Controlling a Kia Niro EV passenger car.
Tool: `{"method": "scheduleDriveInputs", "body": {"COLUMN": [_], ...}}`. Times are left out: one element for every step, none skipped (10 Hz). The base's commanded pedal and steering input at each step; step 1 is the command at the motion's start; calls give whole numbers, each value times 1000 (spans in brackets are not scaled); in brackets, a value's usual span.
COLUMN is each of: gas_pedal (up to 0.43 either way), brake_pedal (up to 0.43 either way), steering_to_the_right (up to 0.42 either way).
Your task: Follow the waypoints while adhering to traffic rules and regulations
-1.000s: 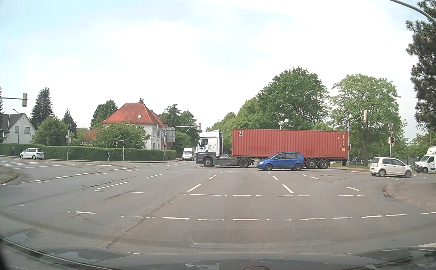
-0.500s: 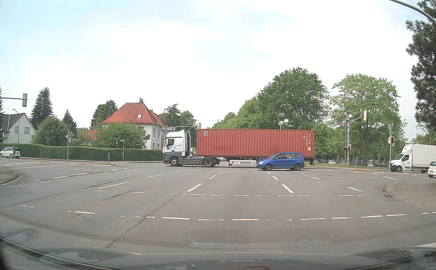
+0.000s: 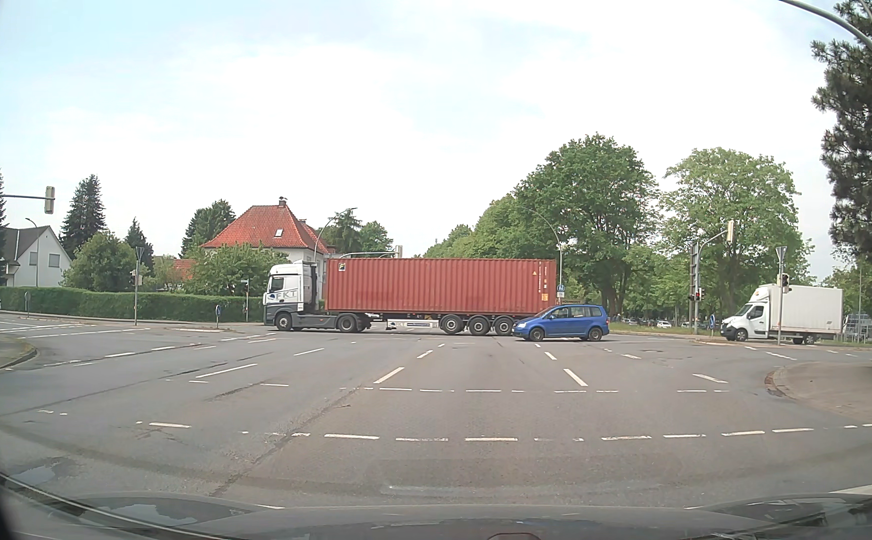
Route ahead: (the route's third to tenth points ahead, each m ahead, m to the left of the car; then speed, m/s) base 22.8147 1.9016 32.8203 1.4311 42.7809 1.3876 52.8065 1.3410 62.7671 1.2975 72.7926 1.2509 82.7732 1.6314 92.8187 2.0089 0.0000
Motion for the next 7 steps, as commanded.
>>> {"method": "scheduleDriveInputs", "body": {"gas_pedal": [0,0,0,0,0,0,0], "brake_pedal": [0,0,0,0,0,0,0], "steering_to_the_right": [0,0,0,0,0,0,0]}}
